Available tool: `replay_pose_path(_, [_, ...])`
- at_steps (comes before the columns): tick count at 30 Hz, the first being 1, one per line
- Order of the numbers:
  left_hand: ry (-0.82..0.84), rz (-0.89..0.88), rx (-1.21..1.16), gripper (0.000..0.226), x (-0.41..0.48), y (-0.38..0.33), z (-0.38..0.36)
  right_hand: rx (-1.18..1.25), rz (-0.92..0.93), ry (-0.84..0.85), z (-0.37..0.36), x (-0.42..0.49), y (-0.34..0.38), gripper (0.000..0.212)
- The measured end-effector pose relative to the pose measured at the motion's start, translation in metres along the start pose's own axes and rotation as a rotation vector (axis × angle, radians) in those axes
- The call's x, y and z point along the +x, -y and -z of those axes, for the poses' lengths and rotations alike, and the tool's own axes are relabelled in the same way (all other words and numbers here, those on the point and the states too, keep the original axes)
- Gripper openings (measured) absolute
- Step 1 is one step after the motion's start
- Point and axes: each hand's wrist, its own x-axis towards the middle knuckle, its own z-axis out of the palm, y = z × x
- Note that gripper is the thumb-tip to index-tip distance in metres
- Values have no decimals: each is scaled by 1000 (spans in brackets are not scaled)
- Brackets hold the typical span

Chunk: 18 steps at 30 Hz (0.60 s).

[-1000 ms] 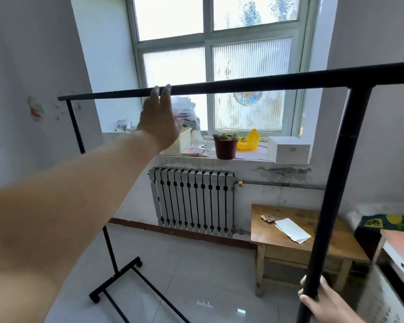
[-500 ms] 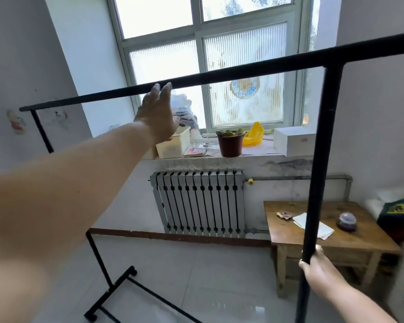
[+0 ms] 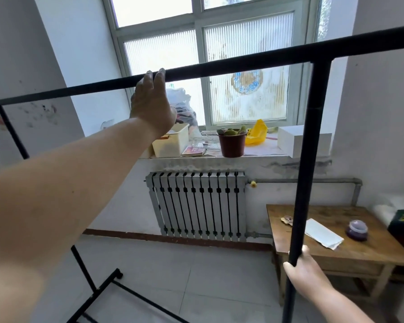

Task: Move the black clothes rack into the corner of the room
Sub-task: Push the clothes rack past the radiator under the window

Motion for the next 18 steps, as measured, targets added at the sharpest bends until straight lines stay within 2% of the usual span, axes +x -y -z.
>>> replay_pose_path(3, [-34,3,-3,79,7,-1,-7,99,66,-101,-8,11,13,32])
replay_pose_path(5, [-68,-2,-7,79,10,1,-11,204,160,-257,-9,13,26,37])
replay_pose_path(8, [-102,-31,13,80,13,2,-17,302,407,-553,1,17,52,44])
replay_pose_path(11, [-125,-18,8,80,12,0,-21,248,610,-798,17,15,84,53])
replay_pose_path(14, [-140,-21,-1,79,13,-1,-23,170,659,-971,40,7,120,58])
replay_pose_path(16, [-139,-22,2,79,15,0,-23,140,760,-1037,57,-2,147,58])
replay_pose_path(18, [-128,-39,13,78,16,1,-23,88,940,-1040,72,-12,171,53])
